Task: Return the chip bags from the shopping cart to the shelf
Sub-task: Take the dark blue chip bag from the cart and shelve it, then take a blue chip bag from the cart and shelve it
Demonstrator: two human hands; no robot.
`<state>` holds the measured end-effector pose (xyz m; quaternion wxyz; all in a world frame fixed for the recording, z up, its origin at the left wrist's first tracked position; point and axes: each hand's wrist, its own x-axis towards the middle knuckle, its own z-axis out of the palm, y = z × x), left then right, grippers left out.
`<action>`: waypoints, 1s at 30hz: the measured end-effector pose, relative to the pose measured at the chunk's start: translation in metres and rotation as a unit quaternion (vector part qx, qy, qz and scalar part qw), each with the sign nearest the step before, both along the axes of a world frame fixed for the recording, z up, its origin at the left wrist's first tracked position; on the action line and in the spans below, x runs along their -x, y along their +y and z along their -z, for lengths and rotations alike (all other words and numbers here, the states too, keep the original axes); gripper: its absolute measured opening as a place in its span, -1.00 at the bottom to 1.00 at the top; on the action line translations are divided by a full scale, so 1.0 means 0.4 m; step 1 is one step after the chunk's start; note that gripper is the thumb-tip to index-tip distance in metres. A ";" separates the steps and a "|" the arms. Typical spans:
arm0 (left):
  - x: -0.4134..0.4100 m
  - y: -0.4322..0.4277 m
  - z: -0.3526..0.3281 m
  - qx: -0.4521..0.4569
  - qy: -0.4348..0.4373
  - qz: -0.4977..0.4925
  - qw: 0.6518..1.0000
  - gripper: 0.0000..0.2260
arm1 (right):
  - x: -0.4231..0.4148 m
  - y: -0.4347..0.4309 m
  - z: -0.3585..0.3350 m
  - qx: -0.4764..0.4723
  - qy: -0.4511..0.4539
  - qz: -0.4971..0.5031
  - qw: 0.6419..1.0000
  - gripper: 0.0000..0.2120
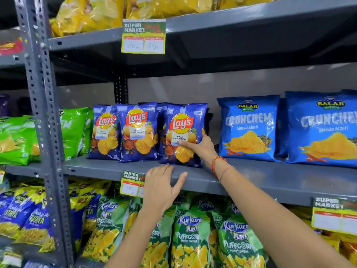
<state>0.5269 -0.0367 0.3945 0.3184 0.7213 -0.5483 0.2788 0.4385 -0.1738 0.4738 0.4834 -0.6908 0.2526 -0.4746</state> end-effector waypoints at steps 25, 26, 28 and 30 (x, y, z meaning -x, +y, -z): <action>0.626 -0.122 0.105 0.109 -0.019 0.409 0.906 -0.66 | 0.964 0.247 0.253 0.019 -0.139 0.310 0.940 -0.92; 0.684 -0.128 0.131 0.103 -0.015 0.435 0.895 -0.66 | 1.019 0.258 0.287 0.007 -0.128 0.337 0.933 -0.93; 0.794 -0.136 0.193 0.082 -0.004 0.483 0.872 -0.68 | 1.123 0.281 0.367 -0.027 -0.102 0.378 0.920 -0.95; 0.901 -0.139 0.272 0.046 0.010 0.529 0.847 -0.70 | 1.226 0.308 0.457 -0.064 -0.075 0.426 0.899 -0.93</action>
